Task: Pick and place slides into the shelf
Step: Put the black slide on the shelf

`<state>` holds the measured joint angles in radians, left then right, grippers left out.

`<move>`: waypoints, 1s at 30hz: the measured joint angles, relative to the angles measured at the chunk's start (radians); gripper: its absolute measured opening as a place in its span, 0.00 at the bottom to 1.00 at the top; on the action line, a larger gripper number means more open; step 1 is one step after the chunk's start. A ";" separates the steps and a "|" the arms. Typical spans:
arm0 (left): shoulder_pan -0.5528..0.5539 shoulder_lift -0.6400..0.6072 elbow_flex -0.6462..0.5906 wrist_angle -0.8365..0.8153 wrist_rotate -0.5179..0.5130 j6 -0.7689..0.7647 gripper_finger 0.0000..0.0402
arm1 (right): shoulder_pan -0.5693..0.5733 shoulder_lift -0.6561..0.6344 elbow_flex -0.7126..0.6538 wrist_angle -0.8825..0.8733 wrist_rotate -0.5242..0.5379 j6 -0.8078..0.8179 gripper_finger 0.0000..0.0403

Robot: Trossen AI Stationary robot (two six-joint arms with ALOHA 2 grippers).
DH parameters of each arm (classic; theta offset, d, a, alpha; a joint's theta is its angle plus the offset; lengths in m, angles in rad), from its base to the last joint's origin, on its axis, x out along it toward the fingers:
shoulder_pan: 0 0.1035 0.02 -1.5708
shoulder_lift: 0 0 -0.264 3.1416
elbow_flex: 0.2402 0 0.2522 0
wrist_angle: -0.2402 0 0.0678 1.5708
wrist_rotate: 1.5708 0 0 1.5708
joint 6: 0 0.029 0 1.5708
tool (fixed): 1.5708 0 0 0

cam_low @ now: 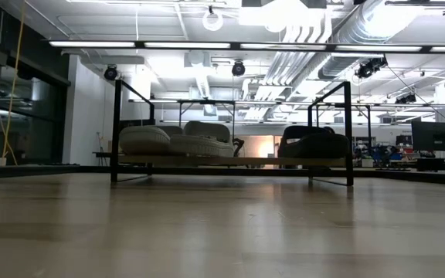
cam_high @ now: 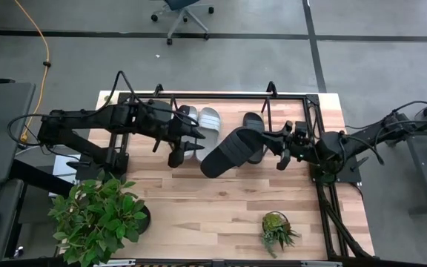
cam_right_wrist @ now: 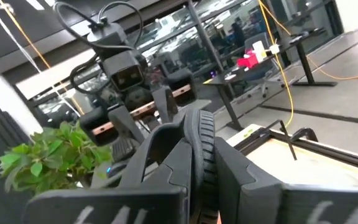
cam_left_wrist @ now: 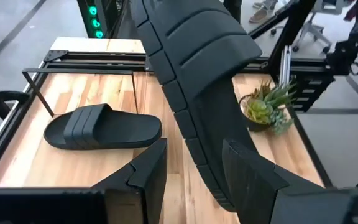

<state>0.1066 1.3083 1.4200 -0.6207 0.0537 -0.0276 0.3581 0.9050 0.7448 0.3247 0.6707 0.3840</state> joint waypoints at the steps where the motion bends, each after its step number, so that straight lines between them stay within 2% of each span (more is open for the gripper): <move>1: 0.000 0.000 0.000 0.000 0.000 -0.008 0.36 | -0.008 -0.003 0.000 -0.005 -0.015 0.000 0.04; 14: 0.020 0.034 0.000 -0.003 0.019 -0.092 0.36 | -0.143 -0.017 0.000 -0.036 -0.233 -0.025 0.04; 30: 0.020 0.092 -0.001 0.000 0.012 -0.113 0.36 | -0.250 -0.017 0.000 -0.047 -0.388 -0.038 0.04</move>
<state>0.1268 1.3998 1.4193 -0.6205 0.0661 -0.1409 0.1084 0.8883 0.7448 0.2775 0.2832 0.3464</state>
